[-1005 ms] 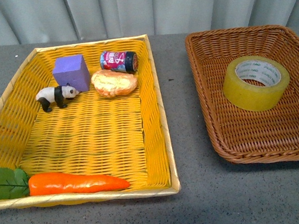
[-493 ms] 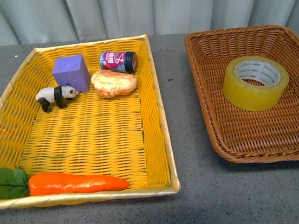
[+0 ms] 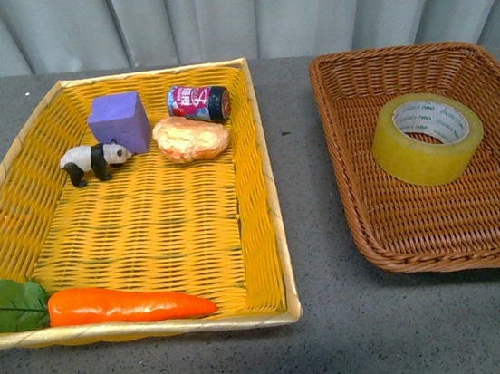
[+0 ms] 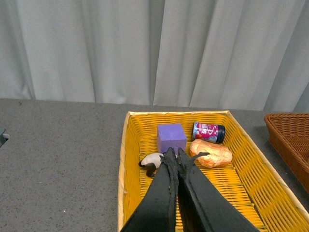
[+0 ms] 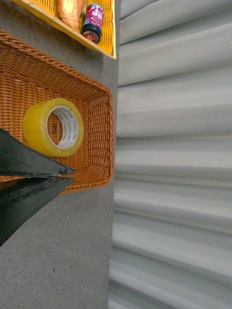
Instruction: Move tape to another basket
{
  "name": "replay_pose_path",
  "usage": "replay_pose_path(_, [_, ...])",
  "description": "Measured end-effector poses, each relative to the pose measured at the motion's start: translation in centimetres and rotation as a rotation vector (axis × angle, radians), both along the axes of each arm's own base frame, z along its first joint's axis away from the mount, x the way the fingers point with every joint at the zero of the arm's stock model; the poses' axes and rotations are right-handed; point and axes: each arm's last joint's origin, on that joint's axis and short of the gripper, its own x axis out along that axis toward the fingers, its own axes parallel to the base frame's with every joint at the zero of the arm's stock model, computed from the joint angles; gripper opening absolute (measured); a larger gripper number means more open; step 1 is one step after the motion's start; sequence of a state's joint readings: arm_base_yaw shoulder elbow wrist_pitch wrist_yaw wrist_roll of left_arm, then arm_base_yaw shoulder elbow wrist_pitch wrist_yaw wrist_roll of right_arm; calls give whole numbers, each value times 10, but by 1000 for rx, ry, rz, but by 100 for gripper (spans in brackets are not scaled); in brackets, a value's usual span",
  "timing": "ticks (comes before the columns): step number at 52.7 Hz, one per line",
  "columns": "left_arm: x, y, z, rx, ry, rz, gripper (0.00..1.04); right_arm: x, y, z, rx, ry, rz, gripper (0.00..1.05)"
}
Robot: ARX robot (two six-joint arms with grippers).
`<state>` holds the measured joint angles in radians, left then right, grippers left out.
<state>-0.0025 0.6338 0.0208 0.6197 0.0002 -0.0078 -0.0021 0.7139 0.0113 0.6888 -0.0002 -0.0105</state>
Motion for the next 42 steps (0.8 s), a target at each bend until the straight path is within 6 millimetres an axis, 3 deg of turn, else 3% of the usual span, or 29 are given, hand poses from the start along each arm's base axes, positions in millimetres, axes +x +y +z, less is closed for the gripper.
replay_pose_path(42, [-26,0,5,0,-18,0,4,-28,0,6,0,-22,0,1])
